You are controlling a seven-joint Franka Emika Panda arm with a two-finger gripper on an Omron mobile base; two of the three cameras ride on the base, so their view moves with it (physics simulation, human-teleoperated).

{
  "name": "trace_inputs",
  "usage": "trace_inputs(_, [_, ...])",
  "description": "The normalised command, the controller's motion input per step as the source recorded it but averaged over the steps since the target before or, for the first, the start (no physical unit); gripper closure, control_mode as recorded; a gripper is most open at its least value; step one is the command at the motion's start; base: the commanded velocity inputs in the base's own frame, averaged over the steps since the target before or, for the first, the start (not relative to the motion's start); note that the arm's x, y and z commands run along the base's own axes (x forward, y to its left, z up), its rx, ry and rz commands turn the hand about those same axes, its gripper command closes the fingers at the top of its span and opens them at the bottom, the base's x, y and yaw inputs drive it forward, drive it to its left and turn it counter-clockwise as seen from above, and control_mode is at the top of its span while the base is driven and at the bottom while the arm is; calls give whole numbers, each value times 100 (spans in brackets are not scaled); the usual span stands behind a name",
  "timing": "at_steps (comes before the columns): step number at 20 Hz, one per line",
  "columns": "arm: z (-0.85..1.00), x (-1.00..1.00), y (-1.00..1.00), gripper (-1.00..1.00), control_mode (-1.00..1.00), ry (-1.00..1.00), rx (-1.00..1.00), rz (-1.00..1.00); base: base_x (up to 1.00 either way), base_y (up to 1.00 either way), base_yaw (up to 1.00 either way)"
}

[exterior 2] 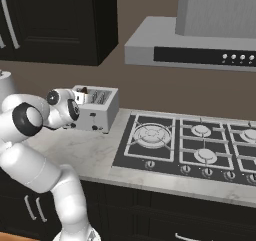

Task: Start the toaster. Once the lever pops up, take the bread to the plate on the dining counter.

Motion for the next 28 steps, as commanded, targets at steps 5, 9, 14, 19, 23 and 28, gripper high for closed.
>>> trace_inputs(5, [0,5,0,-100,-100,0,0,0,0,0,0])
trace_inputs(9, [0,2,0,-100,-100,0,0,0,0,0,0])
trace_inputs(14, [0,3,1,-100,-100,0,0,0,0,0,0])
trace_inputs(19, [0,2,5,-100,-100,0,0,1,0,0,0])
trace_inputs(23, [0,6,6,-100,-100,0,0,0,0,0,0])
trace_inputs(28, [0,6,1,-100,-100,0,0,1,0,0,0])
